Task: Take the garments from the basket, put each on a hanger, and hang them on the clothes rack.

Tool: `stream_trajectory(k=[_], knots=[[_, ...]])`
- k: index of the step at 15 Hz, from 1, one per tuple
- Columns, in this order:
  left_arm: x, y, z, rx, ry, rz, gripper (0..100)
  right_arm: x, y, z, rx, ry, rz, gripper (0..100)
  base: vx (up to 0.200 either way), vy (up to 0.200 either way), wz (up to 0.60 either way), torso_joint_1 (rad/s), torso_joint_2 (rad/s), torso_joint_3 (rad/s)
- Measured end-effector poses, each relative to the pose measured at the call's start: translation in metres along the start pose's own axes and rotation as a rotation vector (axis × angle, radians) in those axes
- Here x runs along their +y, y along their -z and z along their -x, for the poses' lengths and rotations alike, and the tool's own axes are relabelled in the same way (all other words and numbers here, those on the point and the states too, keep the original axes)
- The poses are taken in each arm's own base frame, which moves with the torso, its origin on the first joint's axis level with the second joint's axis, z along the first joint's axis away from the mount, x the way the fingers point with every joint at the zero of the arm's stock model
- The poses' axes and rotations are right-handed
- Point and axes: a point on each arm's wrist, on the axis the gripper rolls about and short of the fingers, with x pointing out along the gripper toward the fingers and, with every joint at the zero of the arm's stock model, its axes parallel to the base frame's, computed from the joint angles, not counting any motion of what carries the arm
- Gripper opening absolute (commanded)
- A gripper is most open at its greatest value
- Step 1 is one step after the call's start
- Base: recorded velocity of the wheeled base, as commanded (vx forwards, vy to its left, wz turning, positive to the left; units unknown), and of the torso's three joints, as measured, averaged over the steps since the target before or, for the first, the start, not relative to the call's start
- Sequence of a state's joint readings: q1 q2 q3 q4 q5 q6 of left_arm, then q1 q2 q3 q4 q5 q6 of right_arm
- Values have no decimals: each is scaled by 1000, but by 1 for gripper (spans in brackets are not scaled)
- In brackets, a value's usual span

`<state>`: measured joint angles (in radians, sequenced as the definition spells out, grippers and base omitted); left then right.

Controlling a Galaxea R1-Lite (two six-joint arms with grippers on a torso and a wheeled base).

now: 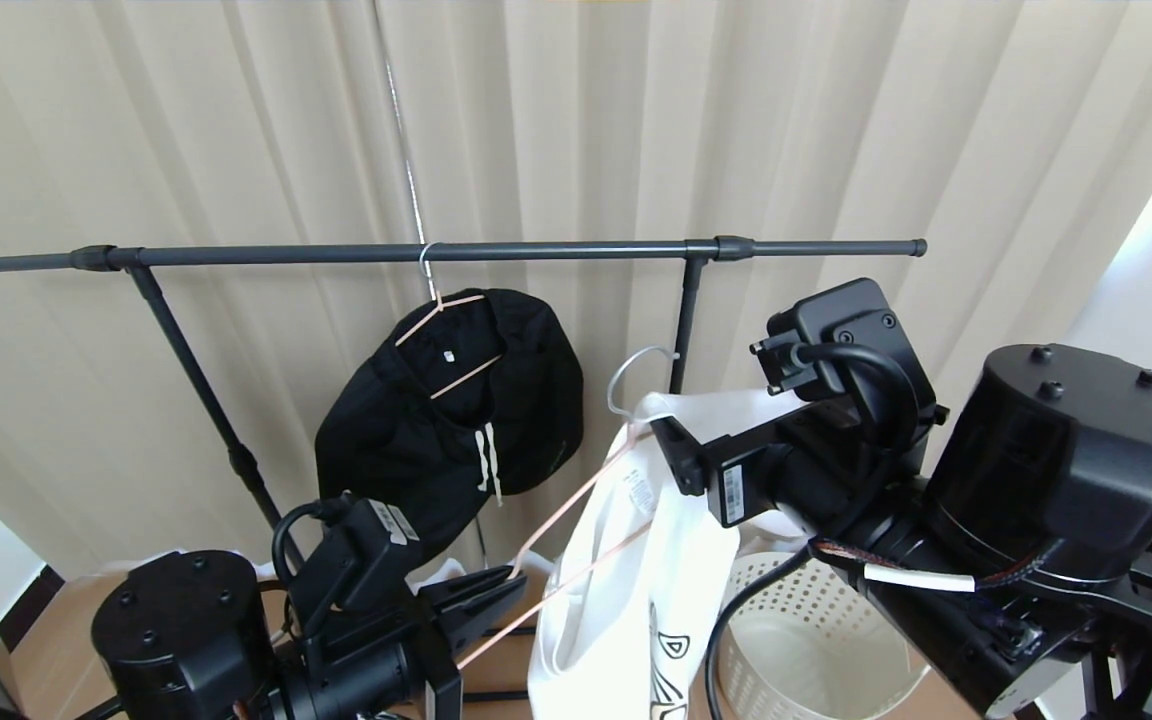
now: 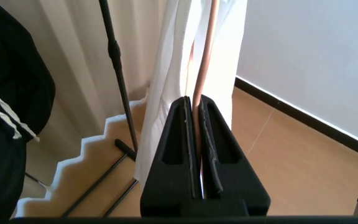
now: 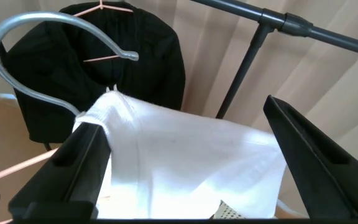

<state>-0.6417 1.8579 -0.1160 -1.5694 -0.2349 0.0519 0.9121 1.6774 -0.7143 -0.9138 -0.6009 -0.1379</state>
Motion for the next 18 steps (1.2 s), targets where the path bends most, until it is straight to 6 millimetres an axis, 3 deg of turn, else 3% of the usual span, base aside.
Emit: stream_trajectory(k=[18], knots=[[12, -13, -4, -70, -44, 27, 0, 0, 10, -3, 33, 2, 22, 100, 0, 0, 0, 0, 0, 0]])
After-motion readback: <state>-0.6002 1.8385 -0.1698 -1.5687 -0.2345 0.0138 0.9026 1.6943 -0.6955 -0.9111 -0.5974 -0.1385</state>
